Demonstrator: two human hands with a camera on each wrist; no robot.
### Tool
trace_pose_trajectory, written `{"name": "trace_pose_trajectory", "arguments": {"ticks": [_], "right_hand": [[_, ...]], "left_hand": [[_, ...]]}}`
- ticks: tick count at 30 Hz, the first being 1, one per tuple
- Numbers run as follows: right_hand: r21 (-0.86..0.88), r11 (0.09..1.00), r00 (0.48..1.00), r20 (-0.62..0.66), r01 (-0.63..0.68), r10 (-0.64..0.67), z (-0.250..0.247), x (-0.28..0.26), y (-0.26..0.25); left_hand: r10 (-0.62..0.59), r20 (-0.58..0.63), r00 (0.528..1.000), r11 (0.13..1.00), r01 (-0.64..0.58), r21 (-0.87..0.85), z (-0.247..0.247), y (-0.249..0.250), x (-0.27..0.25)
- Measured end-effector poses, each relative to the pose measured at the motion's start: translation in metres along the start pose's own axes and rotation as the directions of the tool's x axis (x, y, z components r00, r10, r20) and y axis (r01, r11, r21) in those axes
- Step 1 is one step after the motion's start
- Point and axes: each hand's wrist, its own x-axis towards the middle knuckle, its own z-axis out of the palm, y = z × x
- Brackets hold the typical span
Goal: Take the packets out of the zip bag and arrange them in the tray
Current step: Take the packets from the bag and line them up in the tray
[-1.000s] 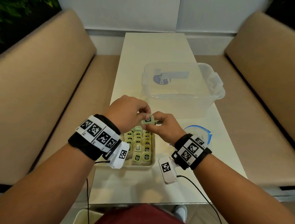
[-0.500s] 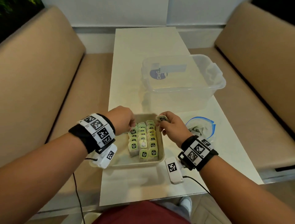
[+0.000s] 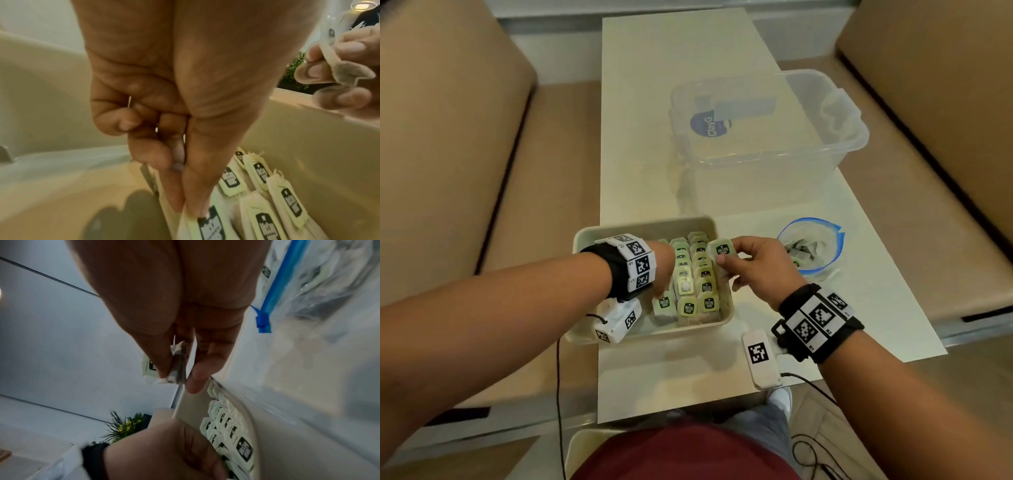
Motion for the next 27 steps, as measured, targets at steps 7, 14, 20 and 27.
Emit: {"name": "trace_pose_trajectory", "arguments": {"ticks": [7,14,20,27], "right_hand": [[0.039,0.999,1.000,0.009,-0.013,0.012,0.006,-0.001,0.002],[0.024,0.999,0.999,0.046,0.026,-0.027,0.018,0.003,-0.001],[0.070,0.996,0.993,0.099,0.062,-0.069,0.033,0.008,-0.005],[-0.055,0.990,0.984,0.133,0.129,-0.121,0.031,0.007,-0.010]], "left_hand": [[-0.016,-0.063,0.998,1.000,0.016,0.004,0.000,-0.002,0.005],[0.135,-0.359,0.923,0.897,-0.268,-0.351,-0.034,-0.025,-0.049],[0.089,-0.584,0.807,0.943,-0.256,-0.210,-0.035,-0.011,-0.071],[0.101,-0.628,0.771,0.912,-0.325,-0.252,-0.025,-0.017,-0.078]]}}
